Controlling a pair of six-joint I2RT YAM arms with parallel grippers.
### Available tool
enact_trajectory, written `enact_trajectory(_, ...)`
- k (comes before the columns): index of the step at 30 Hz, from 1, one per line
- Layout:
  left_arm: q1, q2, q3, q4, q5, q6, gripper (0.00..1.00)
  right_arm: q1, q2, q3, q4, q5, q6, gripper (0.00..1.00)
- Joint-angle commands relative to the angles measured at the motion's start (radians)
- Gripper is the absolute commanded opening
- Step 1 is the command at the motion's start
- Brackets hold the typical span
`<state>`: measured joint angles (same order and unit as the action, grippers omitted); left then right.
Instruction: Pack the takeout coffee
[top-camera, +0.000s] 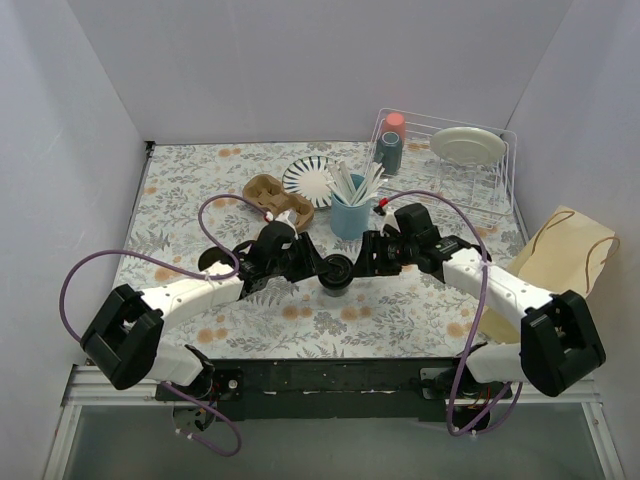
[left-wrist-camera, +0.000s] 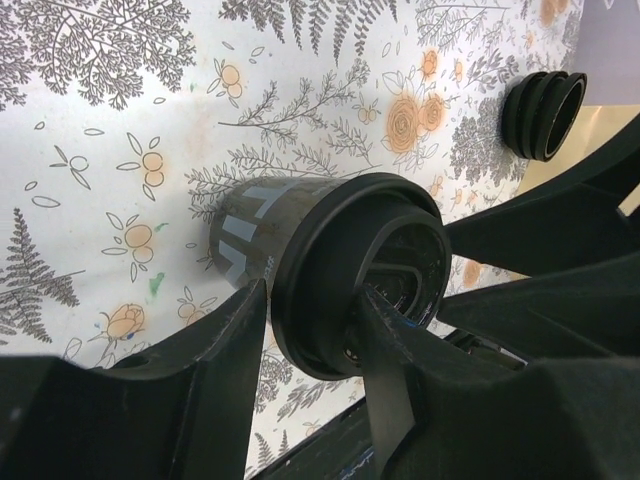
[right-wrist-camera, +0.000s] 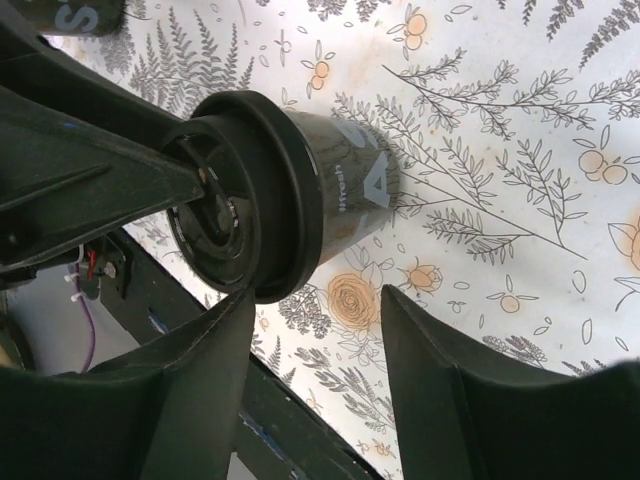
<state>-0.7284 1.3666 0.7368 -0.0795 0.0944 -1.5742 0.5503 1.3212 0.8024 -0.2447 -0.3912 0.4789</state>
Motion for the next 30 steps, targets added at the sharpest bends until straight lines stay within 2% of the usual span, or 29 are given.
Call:
enact_trajectory(1, -0.011, 0.029, -0.002, -0.316, -0.035, 0.079, 0.4, 0.008, -0.063, 0.061, -0.005, -0.02, -0.01, 0.66)
enact_trajectory(3, -0.011, 0.031, 0.013, -0.321, -0.033, 0.082, 0.4, 0.008, -0.057, 0.093, -0.013, -0.017, -0.02, 0.72)
enact_trajectory(6, -0.011, 0.037, 0.033, -0.321, -0.027, 0.086, 0.4, 0.008, -0.03, 0.126, -0.034, -0.006, -0.051, 0.76)
enact_trajectory(17, -0.011, 0.063, 0.055, -0.307, -0.024, 0.088, 0.41, 0.008, 0.127, 0.19, 0.005, -0.084, -0.097, 0.73)
enact_trajectory(22, -0.011, 0.074, 0.052, -0.293, -0.022, 0.089, 0.41, 0.008, 0.173, 0.182, 0.019, -0.089, -0.111, 0.68)
enact_trajectory(25, -0.011, 0.075, 0.058, -0.29, -0.022, 0.088, 0.41, 0.008, 0.191, 0.167, 0.024, -0.083, -0.111, 0.59)
enact_trajectory(30, 0.001, 0.063, 0.075, -0.257, 0.033, 0.077, 0.47, 0.008, 0.2, 0.13, 0.05, -0.078, -0.1, 0.5)
